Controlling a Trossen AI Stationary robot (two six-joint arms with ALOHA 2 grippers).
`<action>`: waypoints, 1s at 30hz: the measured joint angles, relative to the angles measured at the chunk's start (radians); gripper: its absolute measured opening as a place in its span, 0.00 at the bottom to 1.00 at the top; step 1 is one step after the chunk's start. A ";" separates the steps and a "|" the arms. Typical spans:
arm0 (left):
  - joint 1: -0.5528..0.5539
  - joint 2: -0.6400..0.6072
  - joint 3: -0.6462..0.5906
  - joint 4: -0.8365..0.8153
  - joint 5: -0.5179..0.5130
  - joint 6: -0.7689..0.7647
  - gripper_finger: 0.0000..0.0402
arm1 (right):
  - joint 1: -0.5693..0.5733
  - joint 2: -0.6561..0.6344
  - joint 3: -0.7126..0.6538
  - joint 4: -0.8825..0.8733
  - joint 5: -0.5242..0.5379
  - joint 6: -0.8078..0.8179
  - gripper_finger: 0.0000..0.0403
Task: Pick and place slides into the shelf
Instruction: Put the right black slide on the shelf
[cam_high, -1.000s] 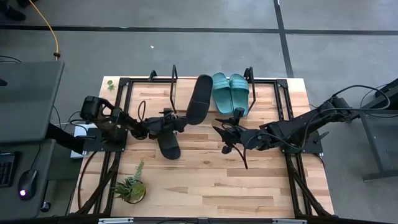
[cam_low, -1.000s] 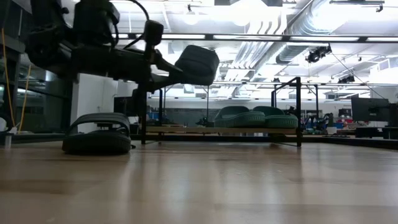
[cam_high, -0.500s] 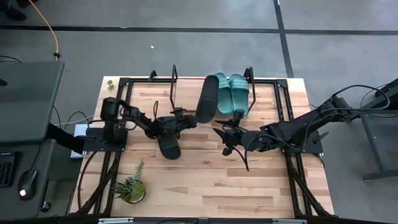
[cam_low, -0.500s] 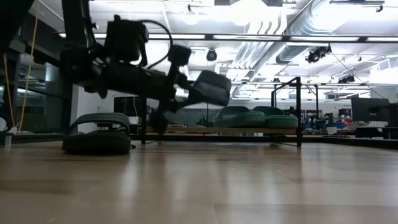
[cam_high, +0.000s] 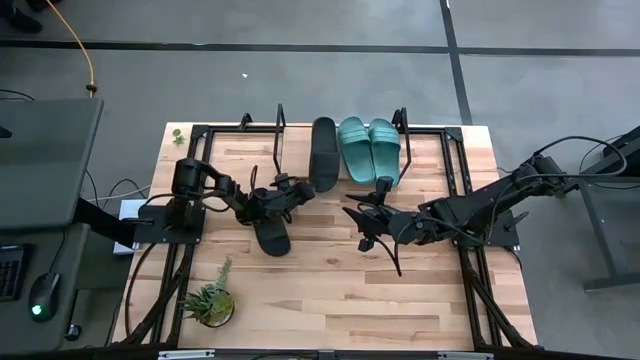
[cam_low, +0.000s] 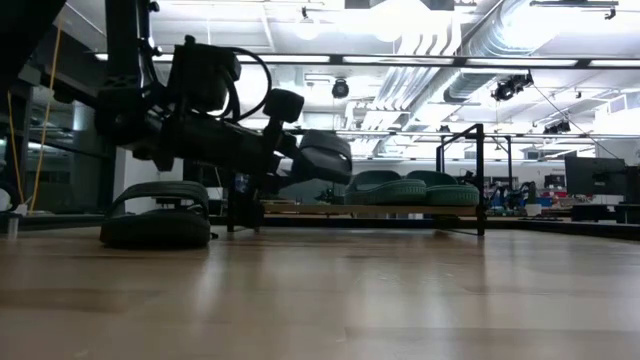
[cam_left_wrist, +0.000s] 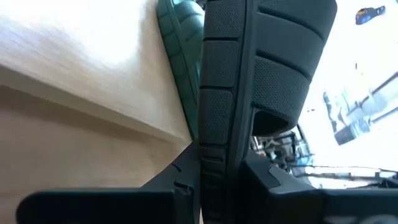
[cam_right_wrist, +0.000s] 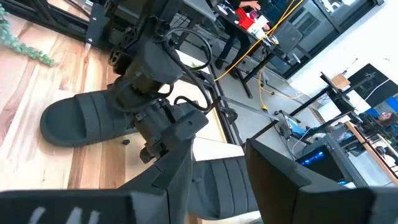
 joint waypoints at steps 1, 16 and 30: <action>0.000 0.000 0.000 0.000 -0.005 -0.004 0.14 | 0.000 0.000 0.000 0.000 0.000 0.000 0.35; 0.081 0.000 0.001 -0.019 0.077 -0.054 0.15 | 0.000 0.000 0.000 0.000 0.000 0.000 0.35; 0.078 0.000 0.088 -0.206 0.107 -0.106 0.15 | 0.000 0.000 0.000 0.020 -0.010 0.000 0.35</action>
